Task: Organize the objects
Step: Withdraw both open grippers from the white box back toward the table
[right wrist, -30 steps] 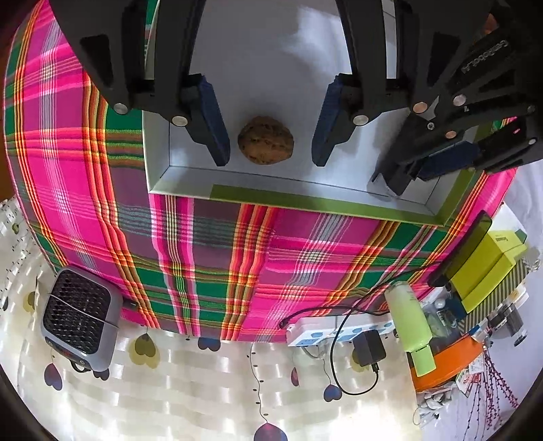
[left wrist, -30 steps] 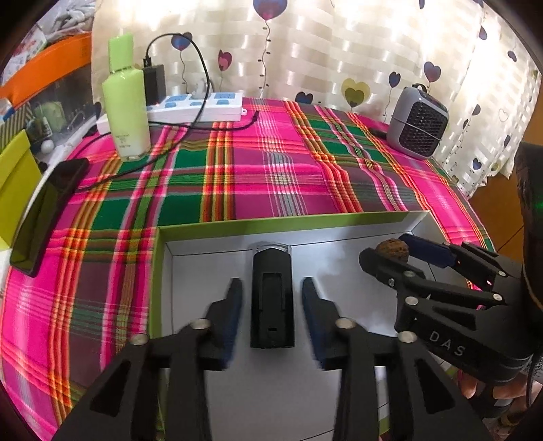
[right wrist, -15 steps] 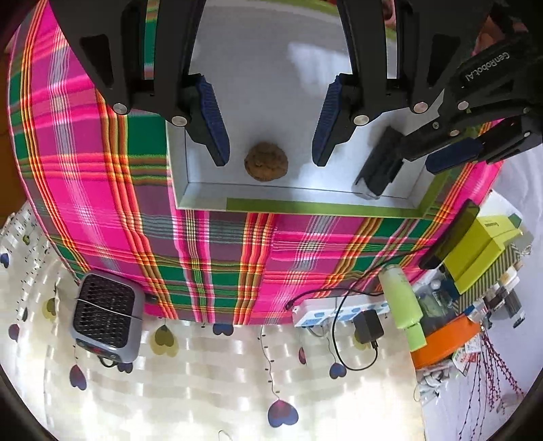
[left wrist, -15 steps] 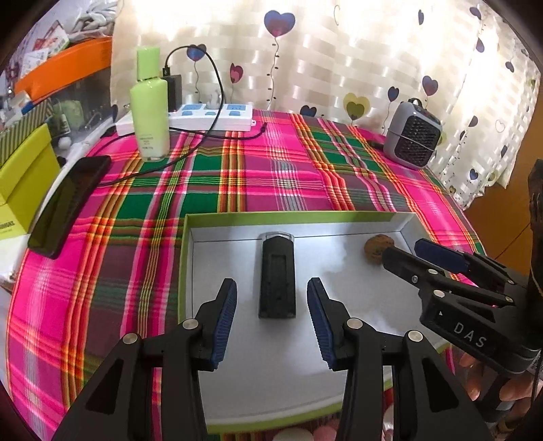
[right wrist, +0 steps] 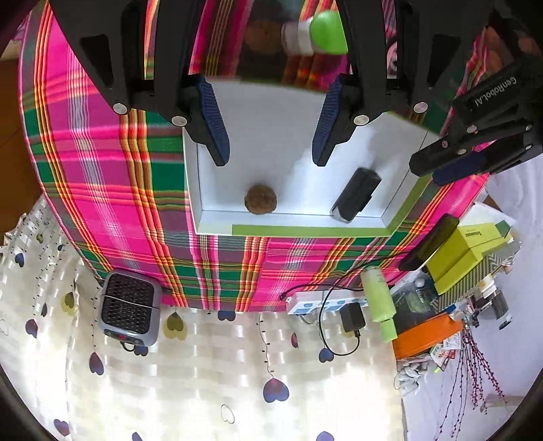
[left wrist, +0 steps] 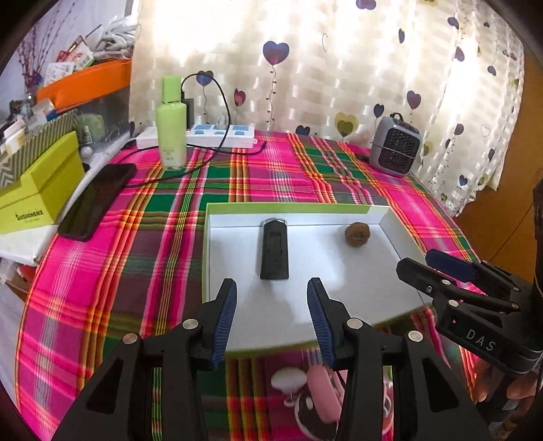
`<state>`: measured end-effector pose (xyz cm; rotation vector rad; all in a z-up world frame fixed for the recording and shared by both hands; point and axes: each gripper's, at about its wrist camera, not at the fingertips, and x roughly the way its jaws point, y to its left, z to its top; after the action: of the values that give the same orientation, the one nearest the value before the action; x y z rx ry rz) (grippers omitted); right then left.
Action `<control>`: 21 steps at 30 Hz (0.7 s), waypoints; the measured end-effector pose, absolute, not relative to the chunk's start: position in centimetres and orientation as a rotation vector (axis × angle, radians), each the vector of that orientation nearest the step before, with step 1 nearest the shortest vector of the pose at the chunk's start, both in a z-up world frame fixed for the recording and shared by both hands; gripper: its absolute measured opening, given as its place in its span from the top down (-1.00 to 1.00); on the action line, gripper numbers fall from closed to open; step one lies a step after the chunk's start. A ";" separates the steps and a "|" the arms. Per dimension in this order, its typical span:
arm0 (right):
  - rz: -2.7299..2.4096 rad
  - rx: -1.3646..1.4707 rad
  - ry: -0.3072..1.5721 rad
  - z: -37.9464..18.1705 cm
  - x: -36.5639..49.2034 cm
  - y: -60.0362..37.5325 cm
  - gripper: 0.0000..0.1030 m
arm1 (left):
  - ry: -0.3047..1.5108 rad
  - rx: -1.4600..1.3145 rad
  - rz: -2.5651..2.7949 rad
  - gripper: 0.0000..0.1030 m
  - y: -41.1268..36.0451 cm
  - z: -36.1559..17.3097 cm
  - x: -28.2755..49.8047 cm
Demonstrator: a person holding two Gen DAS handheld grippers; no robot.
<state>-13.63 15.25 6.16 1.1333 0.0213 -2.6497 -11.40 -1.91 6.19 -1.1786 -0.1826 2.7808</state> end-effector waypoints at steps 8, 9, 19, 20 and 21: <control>-2.677 1.120 0.023 5.7 -10.6 16.2 0.00 | -0.229 -1.168 2.786 0.19 -2.6 5.6 -8.5; -2.677 1.118 0.013 5.7 -10.3 16.3 -0.01 | -0.237 -1.166 2.783 0.19 -2.7 5.5 -8.2; -2.690 1.103 -0.004 5.1 -8.2 17.6 -0.01 | -0.242 -1.185 2.761 0.19 -2.6 4.7 -6.1; -2.690 1.099 -0.008 5.0 -8.0 17.8 -0.01 | -0.251 -1.185 2.751 0.19 -2.7 4.6 -5.8; -2.690 1.098 -0.010 4.9 -7.8 18.0 -0.01 | -0.251 -1.184 2.746 0.19 -2.7 4.5 -5.6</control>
<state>-7.80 18.02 4.91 1.0983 -0.0097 -2.6895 -5.59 -2.73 4.49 -1.1844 -0.2506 2.7463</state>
